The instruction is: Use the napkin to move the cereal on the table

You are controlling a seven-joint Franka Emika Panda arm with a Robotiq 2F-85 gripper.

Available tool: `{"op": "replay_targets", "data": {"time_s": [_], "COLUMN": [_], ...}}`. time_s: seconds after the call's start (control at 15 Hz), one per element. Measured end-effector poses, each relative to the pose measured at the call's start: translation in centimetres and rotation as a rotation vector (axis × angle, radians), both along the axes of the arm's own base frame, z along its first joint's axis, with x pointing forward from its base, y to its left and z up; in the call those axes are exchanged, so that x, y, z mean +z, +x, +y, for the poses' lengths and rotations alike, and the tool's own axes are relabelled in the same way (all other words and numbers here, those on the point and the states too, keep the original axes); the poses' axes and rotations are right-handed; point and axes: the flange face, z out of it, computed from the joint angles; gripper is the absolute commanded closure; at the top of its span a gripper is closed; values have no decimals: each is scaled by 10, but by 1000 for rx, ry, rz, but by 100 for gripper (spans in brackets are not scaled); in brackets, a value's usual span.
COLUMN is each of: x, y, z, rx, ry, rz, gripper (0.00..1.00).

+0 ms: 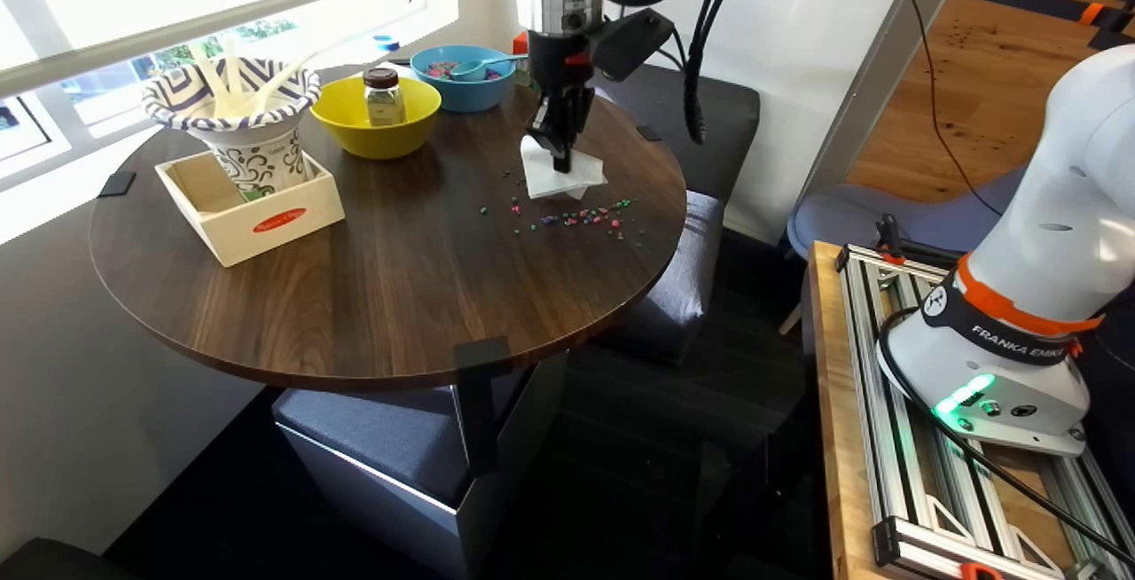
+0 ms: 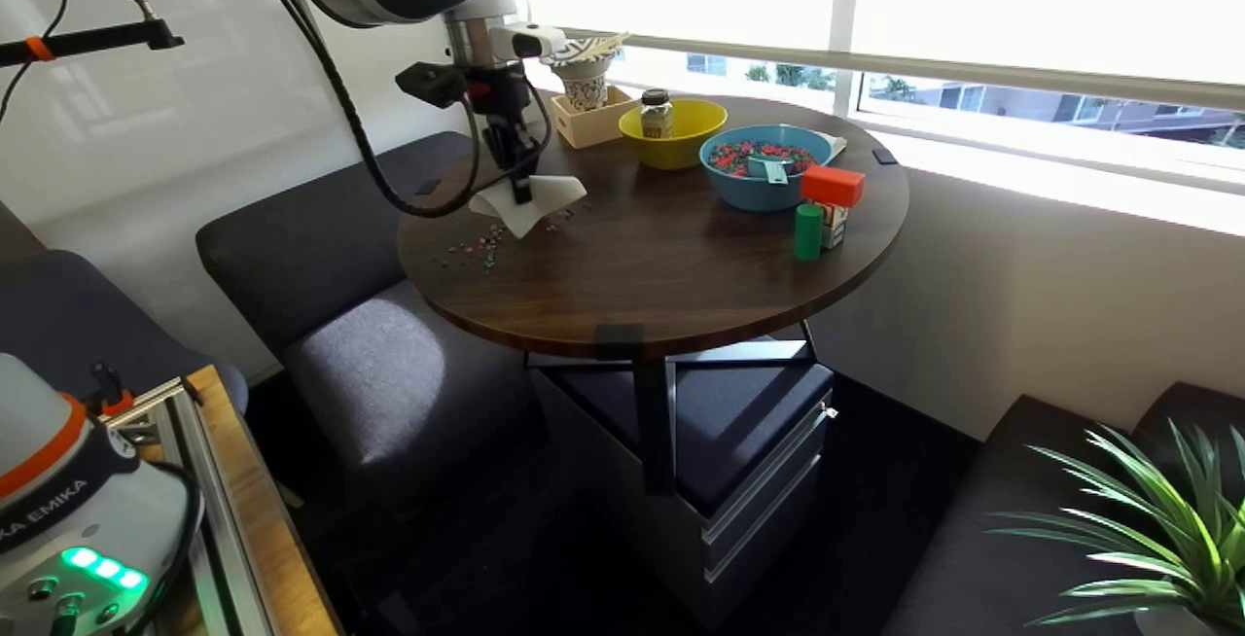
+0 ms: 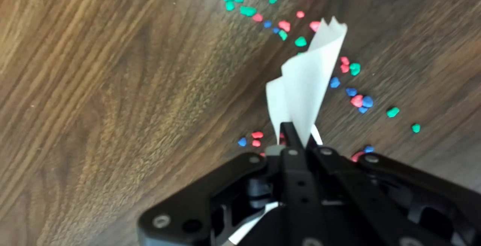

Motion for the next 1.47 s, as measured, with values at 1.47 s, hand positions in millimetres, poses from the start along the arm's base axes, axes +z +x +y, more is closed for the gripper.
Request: {"op": "replay_targets", "data": {"time_s": [1.47], "x": [-41], "y": [58], "z": [-29], "rx": [227], "ry": [-264], "rz": [-200], "gripper": [100]}}
